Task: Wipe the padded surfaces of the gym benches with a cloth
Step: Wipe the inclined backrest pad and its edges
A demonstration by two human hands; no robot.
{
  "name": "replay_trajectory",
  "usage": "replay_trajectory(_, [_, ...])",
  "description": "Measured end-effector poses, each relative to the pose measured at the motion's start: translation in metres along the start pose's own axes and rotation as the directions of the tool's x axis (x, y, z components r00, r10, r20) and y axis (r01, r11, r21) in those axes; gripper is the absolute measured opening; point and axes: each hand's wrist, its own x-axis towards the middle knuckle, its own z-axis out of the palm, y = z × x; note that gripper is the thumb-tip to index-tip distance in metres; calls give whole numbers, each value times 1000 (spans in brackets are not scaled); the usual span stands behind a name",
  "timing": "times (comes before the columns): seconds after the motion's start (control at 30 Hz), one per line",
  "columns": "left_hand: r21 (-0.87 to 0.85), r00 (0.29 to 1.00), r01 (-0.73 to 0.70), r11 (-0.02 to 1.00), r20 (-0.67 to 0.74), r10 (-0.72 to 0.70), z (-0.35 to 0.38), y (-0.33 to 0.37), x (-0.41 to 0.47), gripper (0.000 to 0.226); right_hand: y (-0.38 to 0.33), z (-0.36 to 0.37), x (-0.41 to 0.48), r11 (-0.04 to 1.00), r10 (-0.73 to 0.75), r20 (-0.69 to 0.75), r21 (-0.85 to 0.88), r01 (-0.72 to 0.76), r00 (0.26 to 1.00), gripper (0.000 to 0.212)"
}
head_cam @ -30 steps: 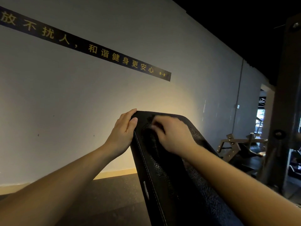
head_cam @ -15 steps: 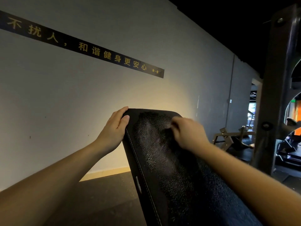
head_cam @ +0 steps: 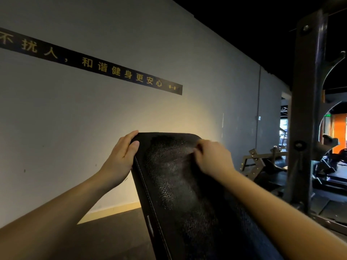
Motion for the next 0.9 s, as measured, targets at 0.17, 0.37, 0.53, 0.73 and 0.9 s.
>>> replay_trajectory(0.17, [16, 1000, -5, 1000, -16, 5, 3, 3, 1, 46, -10, 14, 55, 986, 161, -40, 38, -160, 986, 21])
replay_trajectory(0.37, [67, 1000, -22, 998, -4, 23, -1, 6, -2, 50, -93, -4, -21, 933, -266, -20, 245, 263, 964, 20])
replay_trajectory(0.53, [1, 999, -1, 1000, -34, 1, 5, 2, 0, 45, 11, -4, -12, 1000, -31, 12, -4, 31, 999, 23])
replay_trajectory(0.73, [10, 1000, -7, 1000, -29, 7, 6, -1, 1, 44, -8, 20, 58, 989, 140, -39, 44, -138, 989, 20])
replay_trajectory(0.9, [53, 998, -60, 997, -29, 62, -1, -1, 1, 59, -93, 2, 14, 938, -271, -39, 212, 273, 962, 18])
